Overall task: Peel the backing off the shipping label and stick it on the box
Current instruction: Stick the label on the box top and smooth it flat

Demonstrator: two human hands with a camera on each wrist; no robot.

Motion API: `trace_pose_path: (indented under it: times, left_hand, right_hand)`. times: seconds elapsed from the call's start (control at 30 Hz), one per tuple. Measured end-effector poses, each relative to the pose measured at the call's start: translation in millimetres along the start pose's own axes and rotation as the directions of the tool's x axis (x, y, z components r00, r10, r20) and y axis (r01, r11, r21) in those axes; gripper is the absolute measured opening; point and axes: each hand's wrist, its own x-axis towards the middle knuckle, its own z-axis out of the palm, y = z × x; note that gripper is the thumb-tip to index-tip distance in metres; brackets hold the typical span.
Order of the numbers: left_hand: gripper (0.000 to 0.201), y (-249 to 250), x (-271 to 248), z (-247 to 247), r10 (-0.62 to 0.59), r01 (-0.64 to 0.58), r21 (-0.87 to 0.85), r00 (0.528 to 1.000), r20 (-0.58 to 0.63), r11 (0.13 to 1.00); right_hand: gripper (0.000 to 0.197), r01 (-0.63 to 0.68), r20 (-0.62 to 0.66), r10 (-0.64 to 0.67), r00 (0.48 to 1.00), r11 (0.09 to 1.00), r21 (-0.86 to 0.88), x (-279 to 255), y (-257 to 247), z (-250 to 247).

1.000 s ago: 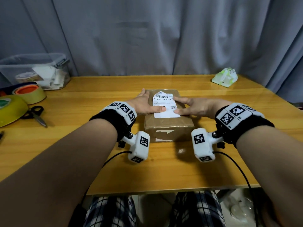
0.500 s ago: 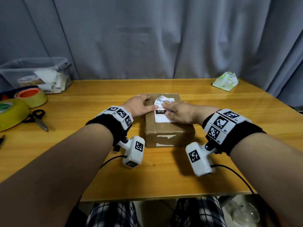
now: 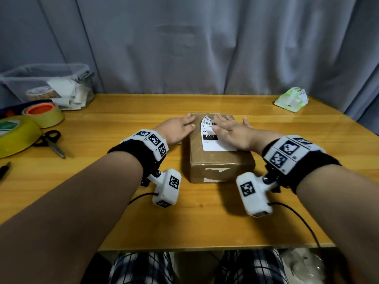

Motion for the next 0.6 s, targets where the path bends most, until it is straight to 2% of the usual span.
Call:
trace_pose_path:
  times: [0.1,0.17,0.4,0.53,0.6]
  left_hand:
    - [0.051,-2,3,-2,0.005,-0.005,0.013,1.000,0.004,1.000]
    - [0.051,-4,3,-1,0.009,-0.009,0.003,1.000,-0.004,1.000]
    - [0.052,-12,1,9,0.044,-0.043,0.038,0.999,-0.026,0.998]
    - [0.052,-15,-2,13,0.065,-0.061,0.101,0.997,-0.038,0.993]
    - [0.052,-13,-3,11,0.057,-0.053,0.140,0.998,-0.025,0.989]
  right_hand:
    - [0.050,0.096,0.028,-0.096,0.995,0.995,-0.006,-14,0,0]
    - [0.051,0.109,0.038,-0.108,0.993,0.994,-0.018,-12,-8,5]
    - [0.060,0.007,0.041,-0.001,0.999,0.987,-0.159,23,-35,7]
    - [0.060,-0.009,0.010,0.010,1.000,0.991,-0.134,32,-32,13]
    - [0.060,0.018,-0.020,-0.018,1.000,1.000,-0.013,34,-28,13]
